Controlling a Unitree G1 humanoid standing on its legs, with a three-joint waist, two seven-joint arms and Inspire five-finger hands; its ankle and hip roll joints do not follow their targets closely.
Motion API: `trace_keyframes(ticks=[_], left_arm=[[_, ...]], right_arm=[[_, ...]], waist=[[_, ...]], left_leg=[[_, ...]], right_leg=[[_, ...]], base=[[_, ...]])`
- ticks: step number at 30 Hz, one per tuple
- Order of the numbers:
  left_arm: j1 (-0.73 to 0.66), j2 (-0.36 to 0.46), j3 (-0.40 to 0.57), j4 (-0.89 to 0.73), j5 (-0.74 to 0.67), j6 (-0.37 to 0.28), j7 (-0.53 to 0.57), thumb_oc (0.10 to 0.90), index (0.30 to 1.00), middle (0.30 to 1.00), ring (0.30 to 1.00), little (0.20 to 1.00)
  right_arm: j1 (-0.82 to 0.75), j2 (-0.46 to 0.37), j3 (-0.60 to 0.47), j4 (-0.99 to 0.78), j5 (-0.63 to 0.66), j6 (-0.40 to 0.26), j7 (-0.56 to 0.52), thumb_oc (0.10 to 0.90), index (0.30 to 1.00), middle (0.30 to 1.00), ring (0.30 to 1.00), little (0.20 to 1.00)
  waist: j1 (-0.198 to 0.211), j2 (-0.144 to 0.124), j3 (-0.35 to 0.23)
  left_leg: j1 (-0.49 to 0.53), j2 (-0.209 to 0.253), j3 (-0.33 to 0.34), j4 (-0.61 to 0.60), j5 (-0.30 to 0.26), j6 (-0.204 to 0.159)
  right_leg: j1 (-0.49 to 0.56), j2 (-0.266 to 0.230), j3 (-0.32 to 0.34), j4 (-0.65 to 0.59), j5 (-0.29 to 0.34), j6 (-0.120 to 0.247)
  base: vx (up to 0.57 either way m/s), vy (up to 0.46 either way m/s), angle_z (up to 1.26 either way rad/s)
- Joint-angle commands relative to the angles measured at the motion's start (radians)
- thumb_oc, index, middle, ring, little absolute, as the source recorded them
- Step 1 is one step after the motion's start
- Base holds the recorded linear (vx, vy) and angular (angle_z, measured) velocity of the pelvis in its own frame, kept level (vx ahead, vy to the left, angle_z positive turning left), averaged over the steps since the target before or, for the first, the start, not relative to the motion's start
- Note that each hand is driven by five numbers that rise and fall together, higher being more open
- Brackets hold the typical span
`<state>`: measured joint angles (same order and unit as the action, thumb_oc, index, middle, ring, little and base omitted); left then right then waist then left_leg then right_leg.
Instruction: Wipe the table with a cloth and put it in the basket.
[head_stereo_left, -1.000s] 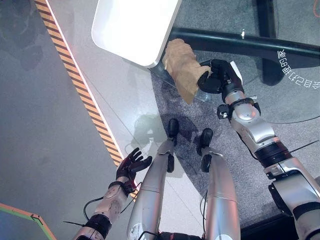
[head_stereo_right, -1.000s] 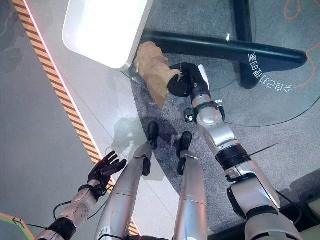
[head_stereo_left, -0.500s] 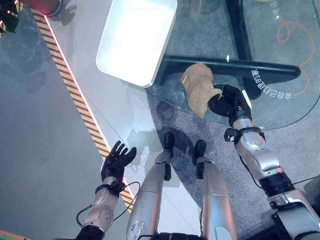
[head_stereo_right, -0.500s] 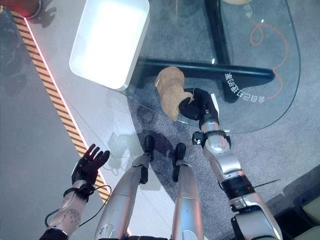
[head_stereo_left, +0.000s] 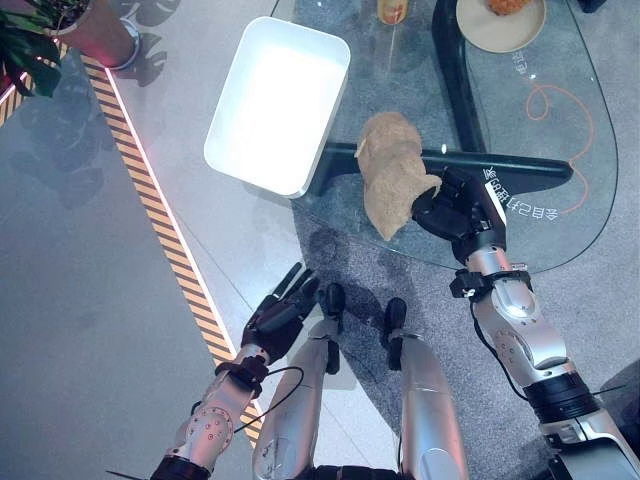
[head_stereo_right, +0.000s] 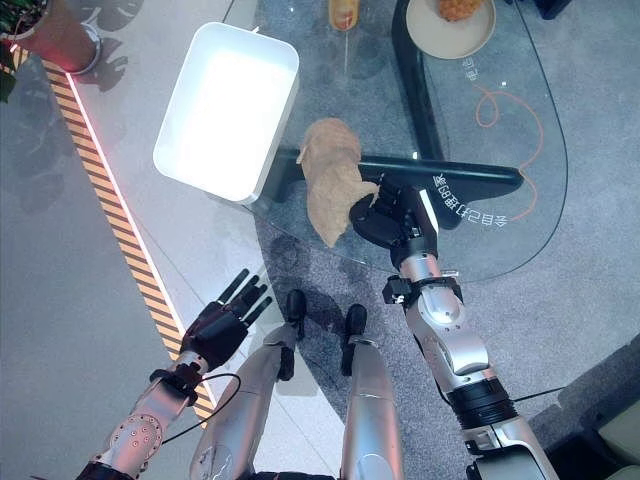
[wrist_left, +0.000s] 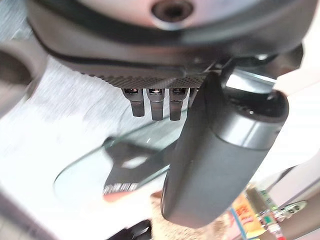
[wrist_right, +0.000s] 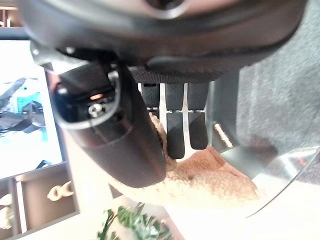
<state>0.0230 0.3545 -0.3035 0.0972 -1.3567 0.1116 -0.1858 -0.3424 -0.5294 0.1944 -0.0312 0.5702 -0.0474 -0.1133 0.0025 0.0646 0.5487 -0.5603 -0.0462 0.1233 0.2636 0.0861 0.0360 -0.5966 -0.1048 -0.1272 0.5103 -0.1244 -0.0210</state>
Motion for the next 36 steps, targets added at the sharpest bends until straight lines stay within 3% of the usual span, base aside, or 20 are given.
trace_keyframes(ticks=[1, 13, 16, 17, 19, 20, 23, 24, 28, 29, 30, 31, 32, 33, 34, 35, 36], left_arm=[[0.037, 0.008, -0.004, -0.107, -0.091, 0.023, -0.090, 0.800, 0.900, 0.900, 0.900, 0.900], [0.022, -0.018, 0.029, -0.167, -0.433, 0.043, -0.255, 0.800, 0.900, 0.900, 0.900, 0.900], [0.020, -0.005, 0.036, -0.190, -0.466, 0.041, -0.276, 0.800, 0.900, 0.900, 0.900, 0.900], [0.026, -0.003, 0.033, -0.192, -0.472, 0.040, -0.278, 0.800, 0.900, 0.900, 0.900, 0.900], [0.018, 0.004, 0.039, -0.205, -0.493, 0.037, -0.287, 0.800, 0.900, 0.900, 0.900, 0.900], [0.023, 0.009, 0.044, -0.216, -0.509, 0.037, -0.293, 0.800, 0.900, 0.900, 0.900, 0.900], [0.023, 0.017, 0.054, -0.220, -0.513, 0.040, -0.291, 0.800, 0.900, 0.900, 0.900, 0.900], [0.017, 0.020, 0.057, -0.223, -0.513, 0.040, -0.289, 0.800, 0.900, 0.900, 0.900, 0.900], [0.016, 0.022, 0.061, -0.228, -0.495, 0.057, -0.270, 0.800, 0.900, 0.900, 0.900, 0.900], [0.020, 0.024, 0.056, -0.226, -0.480, 0.059, -0.258, 0.800, 0.900, 0.900, 0.900, 0.900], [0.013, 0.025, 0.057, -0.229, -0.472, 0.059, -0.251, 0.800, 0.900, 0.900, 0.900, 0.900], [0.017, 0.029, 0.049, -0.227, -0.464, 0.059, -0.246, 0.800, 0.900, 0.900, 0.900, 0.900], [0.005, 0.034, 0.044, -0.224, -0.439, 0.064, -0.230, 0.800, 0.900, 0.900, 0.900, 0.900], [0.006, 0.037, 0.035, -0.223, -0.428, 0.065, -0.220, 0.800, 0.900, 0.900, 0.900, 0.900], [-0.008, 0.045, 0.028, -0.227, -0.414, 0.069, -0.200, 0.800, 0.900, 0.900, 0.900, 0.900], [-0.003, 0.048, 0.022, -0.226, -0.409, 0.070, -0.196, 0.800, 0.900, 0.900, 0.900, 0.900], [-0.017, 0.056, 0.014, -0.223, -0.393, 0.076, -0.178, 0.800, 0.900, 0.900, 0.900, 0.900]], right_arm=[[-0.078, 0.001, -0.044, -0.248, -0.014, -0.154, 0.096, 0.100, 0.300, 0.300, 0.300, 0.200], [-0.003, -0.039, 0.028, -0.279, -0.073, -0.154, 0.177, 0.100, 0.300, 0.300, 0.300, 0.200], [0.014, -0.047, 0.036, -0.285, -0.077, -0.173, 0.190, 0.100, 0.300, 0.300, 0.300, 0.200], [0.022, -0.046, 0.038, -0.285, -0.080, -0.175, 0.191, 0.100, 0.300, 0.300, 0.300, 0.200], [0.021, -0.053, 0.037, -0.292, -0.083, -0.182, 0.189, 0.100, 0.300, 0.300, 0.300, 0.200], [0.033, -0.057, 0.035, -0.296, -0.073, -0.193, 0.193, 0.100, 0.300, 0.300, 0.300, 0.200], [0.043, -0.056, 0.026, -0.305, -0.057, -0.205, 0.222, 0.100, 0.300, 0.300, 0.300, 0.200], [0.040, -0.058, 0.026, -0.312, -0.053, -0.205, 0.230, 0.100, 0.300, 0.300, 0.300, 0.200], [0.053, -0.050, 0.055, -0.357, -0.041, -0.182, 0.339, 0.100, 0.300, 0.300, 0.300, 0.200], [0.059, -0.046, 0.070, -0.361, -0.041, -0.175, 0.374, 0.100, 0.300, 0.300, 0.300, 0.200], [0.051, -0.045, 0.078, -0.370, -0.045, -0.165, 0.386, 0.100, 0.300, 0.300, 0.300, 0.200], [0.054, -0.047, 0.095, -0.376, -0.045, -0.158, 0.398, 0.100, 0.300, 0.300, 0.300, 0.200], [0.042, -0.049, 0.116, -0.385, -0.047, -0.148, 0.433, 0.100, 0.300, 0.300, 0.300, 0.200], [0.043, -0.052, 0.132, -0.391, -0.048, -0.142, 0.442, 0.100, 0.300, 0.300, 0.300, 0.200], [0.029, -0.056, 0.151, -0.401, -0.037, -0.137, 0.459, 0.100, 0.300, 0.300, 0.300, 0.200], [0.032, -0.055, 0.158, -0.401, -0.033, -0.138, 0.461, 0.100, 0.300, 0.300, 0.300, 0.200], [0.016, -0.055, 0.174, -0.402, -0.016, -0.146, 0.473, 0.100, 0.300, 0.300, 0.300, 0.200]], waist=[[-0.008, -0.035, -0.029], [-0.028, -0.055, -0.029], [-0.029, -0.059, -0.029], [-0.028, -0.056, -0.029], [-0.029, -0.062, -0.029], [-0.028, -0.062, -0.029], [-0.029, -0.067, -0.029], [-0.031, -0.072, -0.029], [-0.032, -0.076, -0.029], [-0.030, -0.073, -0.029], [-0.031, -0.078, -0.029], [-0.029, -0.073, -0.029], [-0.030, -0.077, -0.029], [-0.027, -0.073, -0.029], [-0.028, -0.075, -0.029], [-0.026, -0.071, -0.029], [-0.028, -0.073, -0.029]], left_leg=[[0.020, 0.007, 0.039, 0.180, -0.172, 0.037], [-0.018, 0.018, 0.061, 0.195, -0.169, 0.038], [-0.026, 0.020, 0.062, 0.196, -0.167, 0.037], [-0.007, 0.020, 0.052, 0.205, -0.199, 0.030], [-0.025, 0.021, 0.062, 0.195, -0.166, 0.036], [-0.007, 0.021, 0.051, 0.204, -0.198, 0.030], [-0.011, 0.022, 0.050, 0.207, -0.199, 0.028], [-0.031, 0.022, 0.059, 0.201, -0.167, 0.035], [-0.034, 0.020, 0.055, 0.204, -0.164, 0.036], [-0.017, 0.020, 0.044, 0.215, -0.196, 0.029], [-0.036, 0.019, 0.053, 0.203, -0.162, 0.035], [-0.019, 0.019, 0.043, 0.214, -0.194, 0.029], [-0.039, 0.018, 0.051, 0.206, -0.159, 0.035], [-0.023, 0.018, 0.041, 0.216, -0.190, 0.028], [-0.046, 0.019, 0.051, 0.208, -0.155, 0.034], [-0.029, 0.019, 0.042, 0.219, -0.187, 0.028], [-0.051, 0.018, 0.050, 0.212, -0.153, 0.035]], right_leg=[[0.042, 0.039, -0.014, -0.106, 0.120, 0.017], [0.014, 0.058, 0.007, -0.114, 0.130, 0.014], [0.009, 0.060, 0.007, -0.115, 0.132, 0.014], [0.026, 0.063, 0.012, -0.102, 0.104, 0.022], [0.009, 0.062, 0.008, -0.116, 0.134, 0.015], [0.028, 0.065, 0.012, -0.105, 0.106, 0.024], [0.027, 0.067, 0.012, -0.107, 0.109, 0.025], [0.009, 0.064, 0.009, -0.118, 0.138, 0.017], [0.006, 0.066, 0.014, -0.118, 0.143, 0.018], [0.021, 0.070, 0.019, -0.105, 0.115, 0.026], [0.005, 0.067, 0.016, -0.119, 0.144, 0.019], [0.021, 0.070, 0.020, -0.106, 0.116, 0.026], [0.003, 0.068, 0.017, -0.118, 0.146, 0.019], [0.017, 0.071, 0.021, -0.106, 0.117, 0.027], [-0.004, 0.068, 0.019, -0.117, 0.147, 0.019], [0.012, 0.070, 0.022, -0.104, 0.118, 0.026], [-0.007, 0.068, 0.021, -0.115, 0.148, 0.018]], base=[[-0.01, -0.011, -0.09], [-0.01, -0.011, -0.04], [0.01, -0.019, -0.04], [0.07, -0.011, -0.01], [0.00, -0.016, -0.03], [0.00, -0.032, -0.06], [0.00, -0.019, -0.02], [-0.08, -0.037, -0.01], [0.00, -0.010, 0.00], [0.00, 0.000, 0.00], [0.07, 0.004, -0.01], [-0.08, -0.021, 0.00], [0.07, 0.011, 0.00], [-0.09, -0.018, 0.00], [0.06, 0.013, -0.01], [-0.09, -0.017, -0.02], [0.00, 0.000, 0.00]])
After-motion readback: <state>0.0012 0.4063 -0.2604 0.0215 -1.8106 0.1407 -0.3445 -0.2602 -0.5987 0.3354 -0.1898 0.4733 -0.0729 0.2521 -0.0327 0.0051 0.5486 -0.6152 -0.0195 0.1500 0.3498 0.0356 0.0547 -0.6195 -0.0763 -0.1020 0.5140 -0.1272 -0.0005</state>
